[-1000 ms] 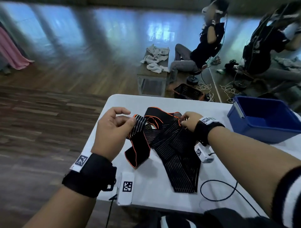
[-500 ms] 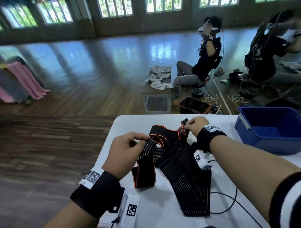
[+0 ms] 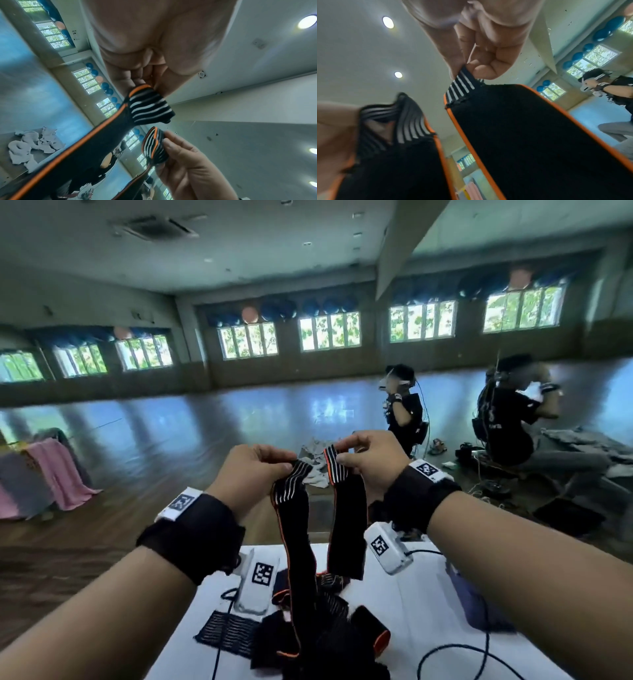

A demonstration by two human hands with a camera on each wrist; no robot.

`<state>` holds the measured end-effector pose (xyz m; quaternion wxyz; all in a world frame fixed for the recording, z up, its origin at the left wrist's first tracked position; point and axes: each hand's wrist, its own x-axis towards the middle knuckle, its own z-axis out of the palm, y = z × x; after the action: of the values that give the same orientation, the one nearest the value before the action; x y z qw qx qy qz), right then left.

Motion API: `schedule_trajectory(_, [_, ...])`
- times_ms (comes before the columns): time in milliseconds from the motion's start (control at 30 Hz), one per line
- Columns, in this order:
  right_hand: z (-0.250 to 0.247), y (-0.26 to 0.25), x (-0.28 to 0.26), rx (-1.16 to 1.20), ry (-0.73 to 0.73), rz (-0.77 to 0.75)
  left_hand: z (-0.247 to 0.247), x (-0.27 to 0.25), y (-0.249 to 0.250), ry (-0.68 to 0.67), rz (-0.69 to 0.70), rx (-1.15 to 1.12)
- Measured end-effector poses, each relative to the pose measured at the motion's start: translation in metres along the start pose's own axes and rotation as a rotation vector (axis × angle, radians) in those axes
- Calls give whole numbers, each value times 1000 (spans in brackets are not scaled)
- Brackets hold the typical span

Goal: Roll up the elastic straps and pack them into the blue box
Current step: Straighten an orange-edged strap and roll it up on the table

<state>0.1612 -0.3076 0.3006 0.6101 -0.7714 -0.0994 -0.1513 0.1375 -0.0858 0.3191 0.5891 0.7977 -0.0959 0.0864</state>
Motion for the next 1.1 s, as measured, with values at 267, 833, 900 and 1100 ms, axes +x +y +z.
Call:
schedule_trajectory(267, [-71,-41,-25,231,-83,-82,77,-20,53,55,-40,-223])
schedule_trajectory(833, [-152,-24,-73,54,103,-271,192,-63,94,163,-34,-577])
schedule_trajectory(900, [-153,-21,-74,57,138,-283,200,-60,94,175,-17,-560])
schedule_trajectory(1100, [-159,-11,-79,75,160,-280,213,-44,99,155,-2,-590])
